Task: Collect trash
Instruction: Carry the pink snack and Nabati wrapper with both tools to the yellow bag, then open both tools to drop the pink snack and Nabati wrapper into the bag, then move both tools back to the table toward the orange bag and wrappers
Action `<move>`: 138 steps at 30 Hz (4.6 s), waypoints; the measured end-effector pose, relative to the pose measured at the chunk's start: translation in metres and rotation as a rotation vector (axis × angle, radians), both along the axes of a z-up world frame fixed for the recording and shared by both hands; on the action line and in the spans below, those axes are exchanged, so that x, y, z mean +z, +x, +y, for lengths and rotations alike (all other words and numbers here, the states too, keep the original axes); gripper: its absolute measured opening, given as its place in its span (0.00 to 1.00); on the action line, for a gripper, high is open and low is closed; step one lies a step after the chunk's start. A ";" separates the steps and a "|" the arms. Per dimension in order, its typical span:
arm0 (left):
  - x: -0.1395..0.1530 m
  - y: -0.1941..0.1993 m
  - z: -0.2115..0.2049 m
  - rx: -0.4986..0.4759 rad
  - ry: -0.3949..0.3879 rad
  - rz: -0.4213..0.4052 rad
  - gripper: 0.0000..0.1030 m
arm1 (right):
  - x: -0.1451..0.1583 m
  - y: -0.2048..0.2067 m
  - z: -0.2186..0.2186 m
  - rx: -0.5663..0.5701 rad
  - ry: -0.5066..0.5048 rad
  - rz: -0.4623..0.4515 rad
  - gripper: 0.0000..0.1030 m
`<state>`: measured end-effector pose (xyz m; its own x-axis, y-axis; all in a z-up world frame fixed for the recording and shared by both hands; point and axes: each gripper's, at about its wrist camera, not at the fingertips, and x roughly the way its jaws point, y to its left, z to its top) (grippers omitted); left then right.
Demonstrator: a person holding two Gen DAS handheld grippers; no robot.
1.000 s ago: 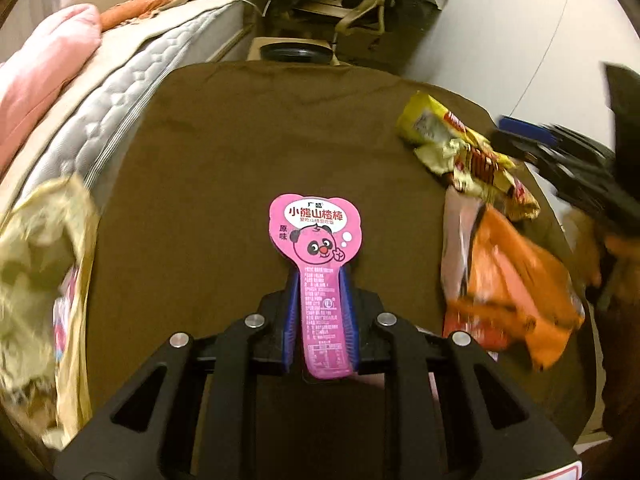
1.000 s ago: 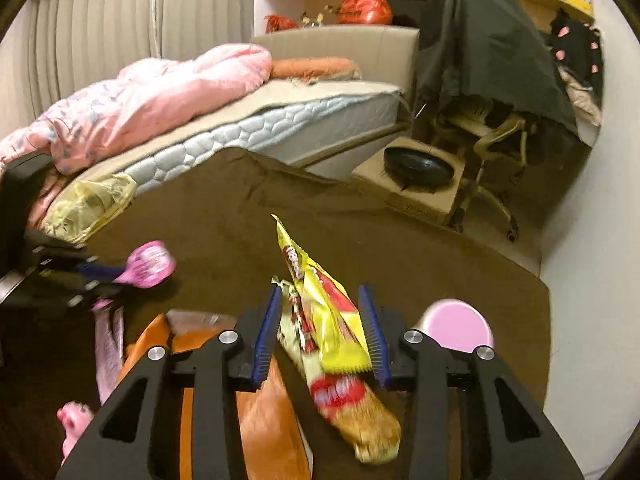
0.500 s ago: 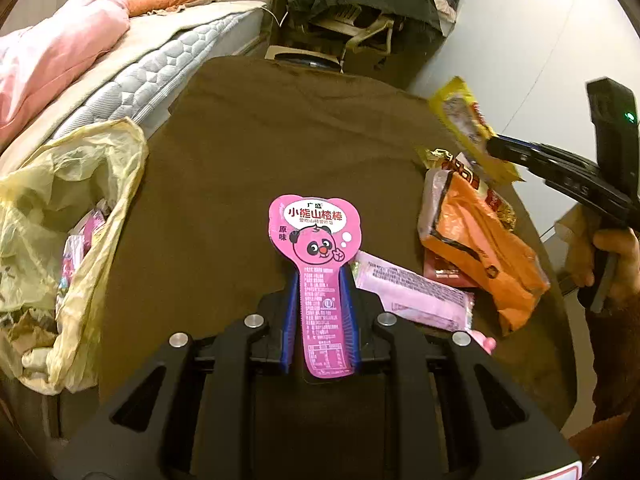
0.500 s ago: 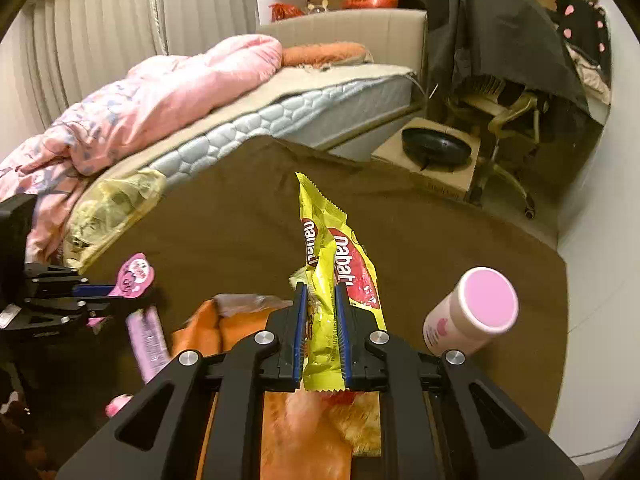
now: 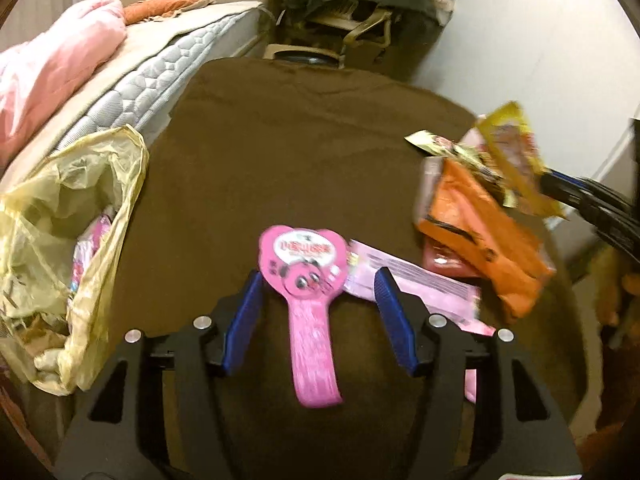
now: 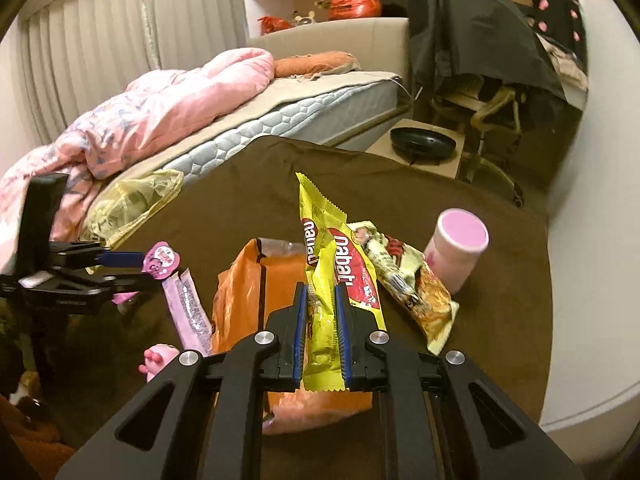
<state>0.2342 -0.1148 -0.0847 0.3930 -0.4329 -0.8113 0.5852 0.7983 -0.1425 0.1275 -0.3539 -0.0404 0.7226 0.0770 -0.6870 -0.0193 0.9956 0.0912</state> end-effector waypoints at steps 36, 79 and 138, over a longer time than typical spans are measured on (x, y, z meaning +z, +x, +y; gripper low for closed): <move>0.107 -0.026 0.144 0.276 -0.276 -0.297 0.46 | 0.077 0.032 0.142 0.265 -0.048 -0.201 0.13; -0.002 0.108 0.259 0.510 -0.336 -0.081 0.54 | -0.034 0.244 0.277 0.521 0.140 0.099 0.37; 0.028 -0.040 0.030 0.062 -0.170 -0.100 0.56 | -0.026 -0.013 -0.001 -0.001 -0.049 0.027 0.67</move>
<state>0.1945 -0.0849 -0.0562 0.4983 -0.5322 -0.6845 0.5533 0.8030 -0.2216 0.1150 -0.3552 -0.0668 0.7035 0.0419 -0.7094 -0.0162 0.9989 0.0429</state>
